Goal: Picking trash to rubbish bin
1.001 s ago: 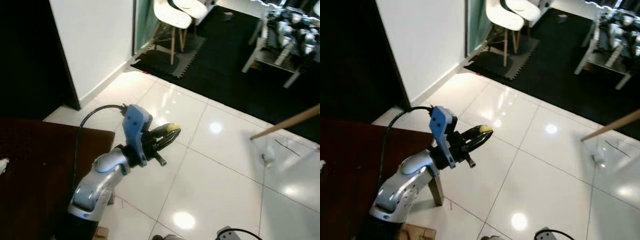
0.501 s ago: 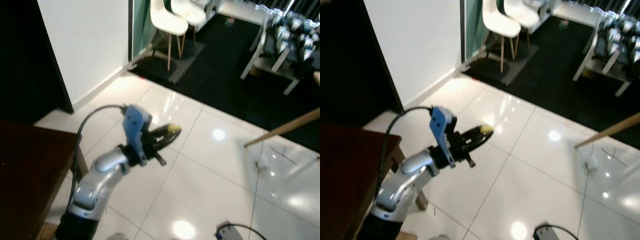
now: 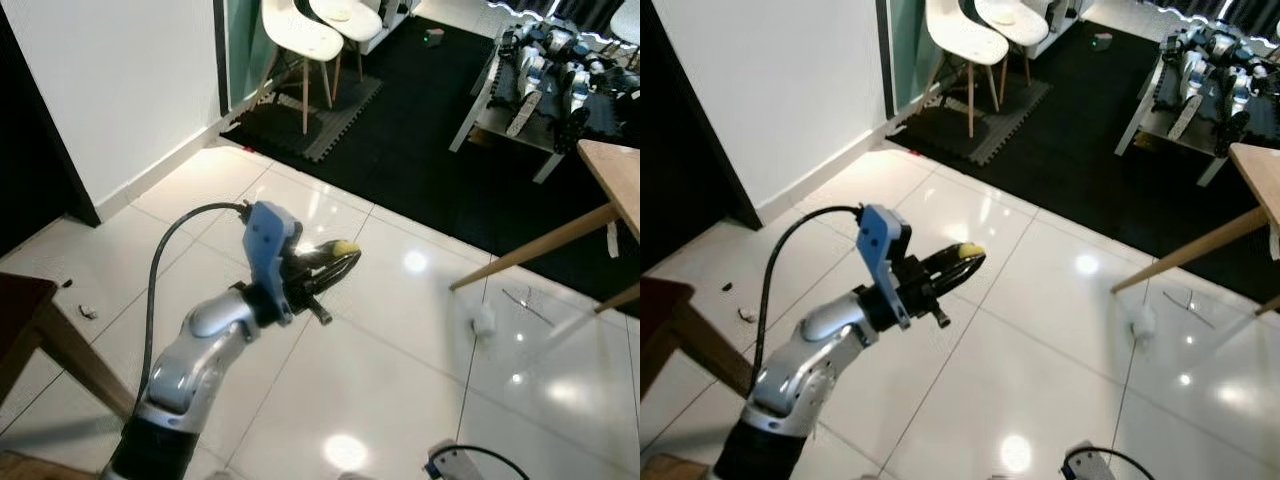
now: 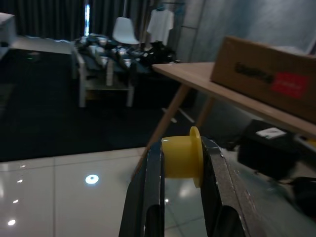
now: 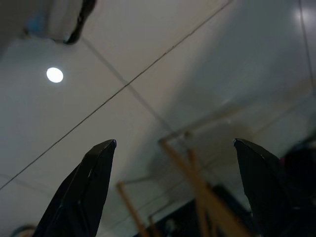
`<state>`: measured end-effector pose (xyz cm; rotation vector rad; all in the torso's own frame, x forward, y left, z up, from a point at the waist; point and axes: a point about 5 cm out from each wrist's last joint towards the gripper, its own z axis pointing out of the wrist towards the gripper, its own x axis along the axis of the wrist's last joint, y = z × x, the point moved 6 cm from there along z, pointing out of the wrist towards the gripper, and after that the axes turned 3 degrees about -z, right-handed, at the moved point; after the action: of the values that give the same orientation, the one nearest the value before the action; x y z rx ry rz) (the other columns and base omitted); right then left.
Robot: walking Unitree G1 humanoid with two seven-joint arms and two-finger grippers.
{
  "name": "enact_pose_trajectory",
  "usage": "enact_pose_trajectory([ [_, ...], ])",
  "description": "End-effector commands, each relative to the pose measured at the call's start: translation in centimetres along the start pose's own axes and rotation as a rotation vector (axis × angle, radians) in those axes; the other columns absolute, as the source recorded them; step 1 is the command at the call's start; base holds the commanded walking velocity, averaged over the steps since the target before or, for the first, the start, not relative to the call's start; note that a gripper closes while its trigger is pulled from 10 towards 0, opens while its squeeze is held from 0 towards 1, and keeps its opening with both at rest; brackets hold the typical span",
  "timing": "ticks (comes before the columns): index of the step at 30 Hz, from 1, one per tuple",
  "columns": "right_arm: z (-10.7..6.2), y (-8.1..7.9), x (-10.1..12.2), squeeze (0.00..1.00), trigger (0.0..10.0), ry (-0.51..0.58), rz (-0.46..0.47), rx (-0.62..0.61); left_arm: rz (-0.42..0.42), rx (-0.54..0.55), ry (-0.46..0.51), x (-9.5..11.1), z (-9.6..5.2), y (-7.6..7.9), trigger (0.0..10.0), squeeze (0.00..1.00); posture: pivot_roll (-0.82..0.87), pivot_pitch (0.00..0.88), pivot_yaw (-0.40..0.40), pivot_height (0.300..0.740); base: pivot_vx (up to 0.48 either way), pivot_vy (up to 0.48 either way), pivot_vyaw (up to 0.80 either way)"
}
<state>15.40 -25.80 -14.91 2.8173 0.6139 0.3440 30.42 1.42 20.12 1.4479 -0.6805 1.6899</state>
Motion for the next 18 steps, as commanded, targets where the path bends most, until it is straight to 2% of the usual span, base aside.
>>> enact_pose_trajectory([
  [1, -0.02, 0.19, -1.07, 0.0, 10.0, -0.027, 0.015, -0.002, -0.001, -0.029, -0.003, -0.16, 0.18, 0.57, 10.0, 0.0, 0.15, 0.119, -0.084, 0.74, 0.24, -0.412, 0.0],
  [18, 0.02, -0.31, -1.36, 0.0, 10.0, -0.032, 0.027, 0.006, 0.003, -0.034, -0.005, -0.04, 0.09, 0.49, 10.0, 0.0, 0.15, 0.125, -0.073, 0.74, 0.198, -0.413, 0.0],
])
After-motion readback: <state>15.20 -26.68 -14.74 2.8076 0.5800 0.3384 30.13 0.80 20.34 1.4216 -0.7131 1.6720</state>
